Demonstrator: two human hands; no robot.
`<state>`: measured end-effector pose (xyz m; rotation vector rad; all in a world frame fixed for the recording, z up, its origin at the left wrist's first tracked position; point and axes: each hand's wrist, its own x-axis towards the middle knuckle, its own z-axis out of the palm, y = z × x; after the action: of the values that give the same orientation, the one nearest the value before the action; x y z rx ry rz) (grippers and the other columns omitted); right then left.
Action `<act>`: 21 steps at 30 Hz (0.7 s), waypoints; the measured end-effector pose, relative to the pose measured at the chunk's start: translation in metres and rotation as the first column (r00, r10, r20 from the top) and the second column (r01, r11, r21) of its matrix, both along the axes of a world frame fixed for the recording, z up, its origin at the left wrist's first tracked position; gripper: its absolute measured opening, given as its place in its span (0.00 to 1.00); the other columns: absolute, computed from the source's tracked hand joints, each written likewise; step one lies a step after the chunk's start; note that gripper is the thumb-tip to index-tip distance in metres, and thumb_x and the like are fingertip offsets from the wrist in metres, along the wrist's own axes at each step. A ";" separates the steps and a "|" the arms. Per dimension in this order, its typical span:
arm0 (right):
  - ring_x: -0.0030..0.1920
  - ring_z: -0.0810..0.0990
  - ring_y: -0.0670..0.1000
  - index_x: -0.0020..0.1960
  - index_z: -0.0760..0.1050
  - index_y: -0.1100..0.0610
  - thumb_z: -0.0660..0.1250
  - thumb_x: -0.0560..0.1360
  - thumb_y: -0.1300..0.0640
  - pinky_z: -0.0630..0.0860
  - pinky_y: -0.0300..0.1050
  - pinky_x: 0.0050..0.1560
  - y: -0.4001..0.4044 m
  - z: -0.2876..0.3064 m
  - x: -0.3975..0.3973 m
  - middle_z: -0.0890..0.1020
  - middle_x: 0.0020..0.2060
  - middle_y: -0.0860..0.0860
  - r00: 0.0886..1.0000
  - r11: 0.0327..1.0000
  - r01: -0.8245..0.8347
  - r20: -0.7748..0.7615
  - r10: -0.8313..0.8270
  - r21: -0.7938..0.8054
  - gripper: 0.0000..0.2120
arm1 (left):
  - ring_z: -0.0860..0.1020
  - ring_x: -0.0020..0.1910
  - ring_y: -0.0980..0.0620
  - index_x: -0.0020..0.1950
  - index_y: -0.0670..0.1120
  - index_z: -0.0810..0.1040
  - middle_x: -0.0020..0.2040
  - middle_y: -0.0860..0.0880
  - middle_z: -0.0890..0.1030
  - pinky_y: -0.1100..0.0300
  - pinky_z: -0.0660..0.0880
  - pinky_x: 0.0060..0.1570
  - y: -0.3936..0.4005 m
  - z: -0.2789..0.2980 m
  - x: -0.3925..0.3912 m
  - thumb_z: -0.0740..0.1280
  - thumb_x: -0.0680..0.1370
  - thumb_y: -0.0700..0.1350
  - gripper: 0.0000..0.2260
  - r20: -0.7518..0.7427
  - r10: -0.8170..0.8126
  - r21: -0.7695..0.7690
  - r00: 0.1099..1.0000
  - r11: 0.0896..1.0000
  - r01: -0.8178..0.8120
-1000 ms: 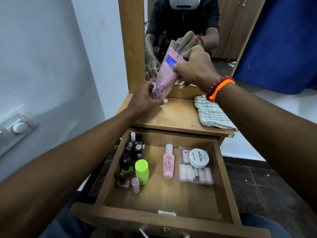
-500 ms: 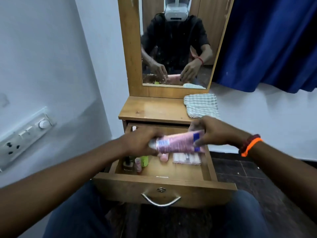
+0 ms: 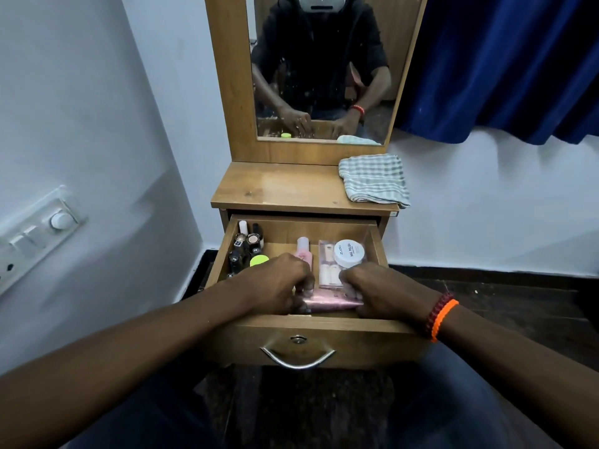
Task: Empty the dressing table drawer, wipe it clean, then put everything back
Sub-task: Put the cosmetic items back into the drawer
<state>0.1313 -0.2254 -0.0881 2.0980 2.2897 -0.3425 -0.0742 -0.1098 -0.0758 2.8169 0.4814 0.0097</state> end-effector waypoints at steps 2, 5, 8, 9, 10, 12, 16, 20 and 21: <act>0.57 0.81 0.54 0.58 0.76 0.55 0.68 0.80 0.57 0.72 0.40 0.47 0.000 -0.004 0.001 0.82 0.58 0.56 0.999 0.999 -0.038 0.010 0.038 -0.002 0.08 | 0.77 0.49 0.52 0.52 0.43 0.83 0.50 0.48 0.81 0.64 0.72 0.44 0.002 -0.004 0.001 0.76 0.73 0.44 0.10 0.011 -0.014 -0.042 1.000 0.999 0.014; 0.52 0.81 0.54 0.59 0.77 0.57 0.64 0.82 0.58 0.68 0.37 0.44 0.002 -0.005 0.001 0.83 0.56 0.58 0.995 0.996 -0.093 0.047 0.093 -0.004 0.07 | 0.77 0.45 0.54 0.51 0.45 0.83 0.48 0.49 0.81 0.72 0.68 0.39 0.005 -0.010 0.002 0.78 0.71 0.45 0.11 0.031 -0.040 -0.064 0.999 0.997 0.042; 0.52 0.82 0.54 0.57 0.78 0.56 0.64 0.82 0.57 0.67 0.38 0.44 0.005 -0.003 0.000 0.84 0.54 0.57 0.993 0.994 -0.094 0.066 0.098 -0.061 0.07 | 0.77 0.43 0.55 0.52 0.44 0.84 0.47 0.49 0.81 0.75 0.68 0.38 0.006 -0.011 0.001 0.78 0.71 0.45 0.12 0.051 -0.054 -0.087 0.997 0.995 0.058; 0.52 0.82 0.54 0.57 0.79 0.56 0.65 0.82 0.56 0.69 0.39 0.45 0.007 -0.002 -0.001 0.84 0.54 0.57 0.993 0.991 -0.087 0.074 0.095 -0.098 0.07 | 0.78 0.43 0.55 0.52 0.43 0.84 0.47 0.49 0.81 0.76 0.69 0.38 0.005 -0.011 0.002 0.78 0.71 0.44 0.12 0.053 -0.054 -0.096 0.997 0.994 0.059; 0.52 0.82 0.54 0.56 0.78 0.56 0.65 0.82 0.57 0.70 0.39 0.44 0.009 0.000 -0.001 0.84 0.54 0.57 0.992 0.987 -0.081 0.082 0.093 -0.141 0.06 | 0.78 0.44 0.54 0.52 0.43 0.84 0.47 0.48 0.81 0.76 0.69 0.39 0.005 -0.011 0.002 0.78 0.71 0.43 0.12 0.053 -0.052 -0.104 0.997 0.993 0.058; 0.48 0.79 0.52 0.53 0.77 0.56 0.65 0.82 0.57 0.69 0.37 0.38 0.012 0.004 -0.003 0.83 0.53 0.56 0.990 0.972 -0.069 0.102 0.093 -0.224 0.03 | 0.79 0.43 0.55 0.52 0.42 0.85 0.47 0.48 0.82 0.74 0.72 0.39 0.003 -0.010 0.002 0.78 0.71 0.41 0.11 0.050 -0.055 -0.130 0.997 0.990 0.061; 0.49 0.78 0.52 0.49 0.73 0.51 0.67 0.81 0.58 0.77 0.42 0.44 0.020 0.010 -0.007 0.82 0.57 0.55 0.987 0.924 -0.026 0.138 0.085 -0.382 0.04 | 0.82 0.41 0.57 0.49 0.43 0.86 0.46 0.48 0.85 0.67 0.78 0.42 0.004 -0.011 0.003 0.75 0.71 0.34 0.09 0.054 -0.066 -0.220 0.996 0.973 0.076; 0.57 0.81 0.56 0.61 0.78 0.55 0.67 0.80 0.60 0.80 0.48 0.53 0.026 0.011 -0.012 0.82 0.60 0.56 0.983 0.881 0.023 0.171 0.066 -0.473 0.10 | 0.83 0.41 0.59 0.48 0.43 0.86 0.45 0.49 0.86 0.71 0.76 0.41 0.003 -0.009 0.006 0.68 0.70 0.29 0.13 0.036 -0.081 -0.277 0.996 0.957 0.087; 0.59 0.81 0.56 0.64 0.78 0.55 0.67 0.81 0.59 0.78 0.46 0.51 0.026 0.012 -0.014 0.81 0.61 0.56 0.982 0.875 0.027 0.176 0.067 -0.483 0.12 | 0.83 0.42 0.59 0.49 0.43 0.86 0.45 0.49 0.87 0.70 0.76 0.42 0.003 -0.008 0.007 0.68 0.71 0.29 0.14 0.031 -0.081 -0.289 0.996 0.953 0.087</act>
<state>0.1175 -0.1994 -0.0763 1.7670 1.8696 -0.6147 -0.0674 -0.1064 -0.0838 2.5433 0.3275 -0.0477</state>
